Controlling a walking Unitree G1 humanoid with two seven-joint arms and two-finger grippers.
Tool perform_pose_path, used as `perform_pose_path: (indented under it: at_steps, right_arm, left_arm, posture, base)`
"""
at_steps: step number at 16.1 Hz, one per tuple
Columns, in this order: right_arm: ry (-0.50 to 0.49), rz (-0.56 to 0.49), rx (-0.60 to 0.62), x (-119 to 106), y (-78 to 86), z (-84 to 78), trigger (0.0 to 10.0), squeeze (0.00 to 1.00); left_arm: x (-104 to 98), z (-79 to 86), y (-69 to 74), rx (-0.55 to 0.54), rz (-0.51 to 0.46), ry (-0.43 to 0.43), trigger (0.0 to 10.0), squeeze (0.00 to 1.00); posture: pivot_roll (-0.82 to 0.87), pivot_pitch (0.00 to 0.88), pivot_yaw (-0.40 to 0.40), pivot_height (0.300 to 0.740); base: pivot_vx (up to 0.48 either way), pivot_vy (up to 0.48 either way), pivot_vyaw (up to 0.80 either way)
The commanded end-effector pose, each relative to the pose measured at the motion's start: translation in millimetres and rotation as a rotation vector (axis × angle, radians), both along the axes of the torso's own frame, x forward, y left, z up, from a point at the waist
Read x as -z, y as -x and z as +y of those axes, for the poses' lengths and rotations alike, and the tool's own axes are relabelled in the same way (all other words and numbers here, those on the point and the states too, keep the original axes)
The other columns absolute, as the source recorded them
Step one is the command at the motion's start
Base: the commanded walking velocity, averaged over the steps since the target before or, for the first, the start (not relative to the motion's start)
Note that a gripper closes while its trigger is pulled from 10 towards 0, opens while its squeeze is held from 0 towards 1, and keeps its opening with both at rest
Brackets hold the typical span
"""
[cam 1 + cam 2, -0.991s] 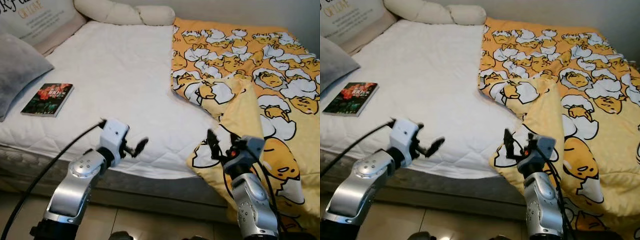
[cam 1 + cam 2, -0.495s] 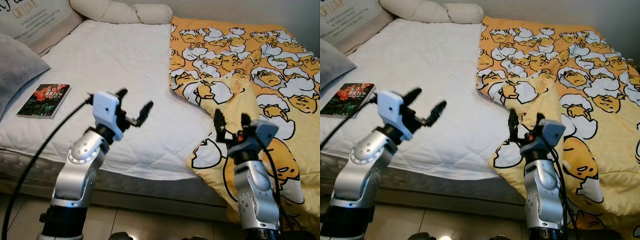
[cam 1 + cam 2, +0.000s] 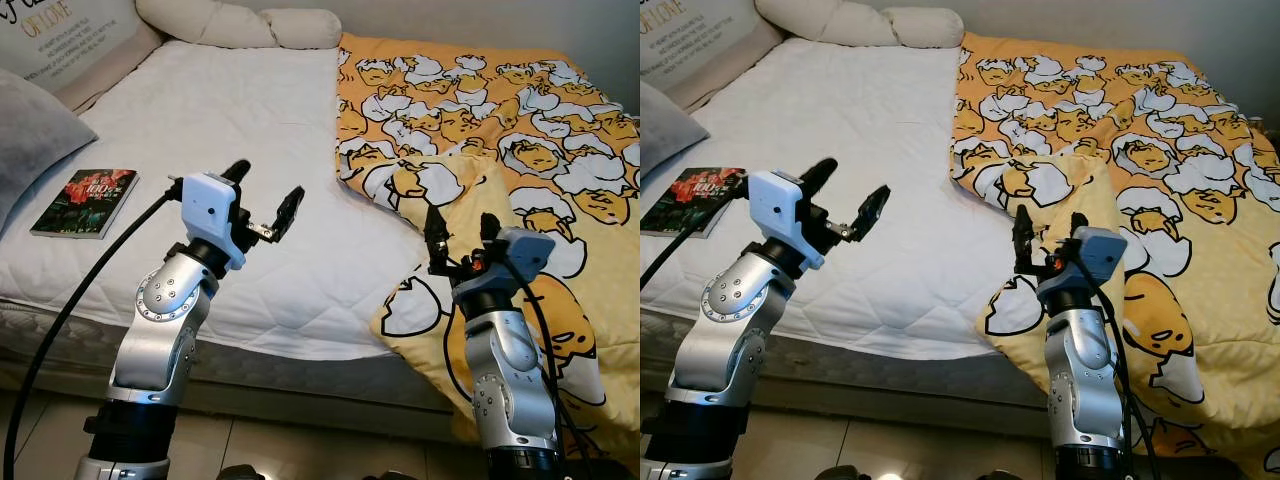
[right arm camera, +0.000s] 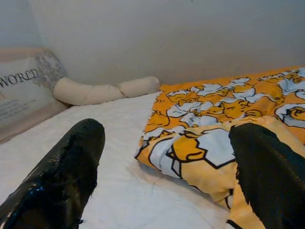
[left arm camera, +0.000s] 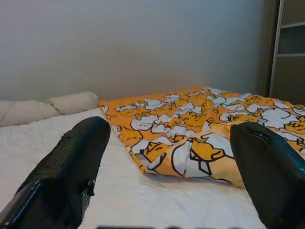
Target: Clean up the room
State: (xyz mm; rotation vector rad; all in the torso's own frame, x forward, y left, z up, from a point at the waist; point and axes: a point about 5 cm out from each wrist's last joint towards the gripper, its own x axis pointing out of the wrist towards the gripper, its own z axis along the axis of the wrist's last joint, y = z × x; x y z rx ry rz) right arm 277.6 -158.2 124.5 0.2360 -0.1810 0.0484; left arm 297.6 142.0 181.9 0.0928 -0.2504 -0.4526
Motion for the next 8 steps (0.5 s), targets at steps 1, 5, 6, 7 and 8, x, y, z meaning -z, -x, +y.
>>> perform_pose_path:
  at_steps: [1,5,6,7,8]
  right_arm:
    - [0.015,-0.002,-0.001,-2.7,0.3,-0.5,10.0,0.0]
    - [-0.008,-0.029,-0.06,-6.5,1.2,5.3,10.0,1.0]
    - [-0.001,-0.014,-0.051,-4.2,1.0,5.7,10.0,1.0]
    - [0.009,-0.002,-0.044,-2.6,0.6,5.7,10.0,1.0]
    - [0.033,0.04,-0.031,2.5,-1.1,5.5,10.0,1.0]
  left_arm:
    - [-1.9,-0.6,-1.8,-0.002,-0.011,-0.002,10.0,1.0]
    - [-1.6,-2.8,-4.5,0.011,-0.019,0.002,10.0,1.0]
    - [-0.7,-2.2,-3.9,0.003,-0.018,-0.01,10.0,1.0]
    - [0.5,-1.2,-4.1,-0.008,-0.014,-0.023,10.0,1.0]
    - [7.5,2.5,-6.9,-0.046,0.032,-0.054,10.0,1.0]
  posture:
    - [0.05,0.0,-0.005,0.74]
    - [0.04,0.0,-0.004,0.74]
    - [0.05,0.0,-0.007,0.74]
    - [0.05,0.0,-0.008,0.74]
    - [0.05,0.0,-0.009,0.74]
  base:
    - [0.0,0.0,0.0]
    - [0.0,0.0,0.0]
    - [0.0,0.0,0.0]
    - [0.0,0.0,0.0]
    - [0.0,0.0,0.0]
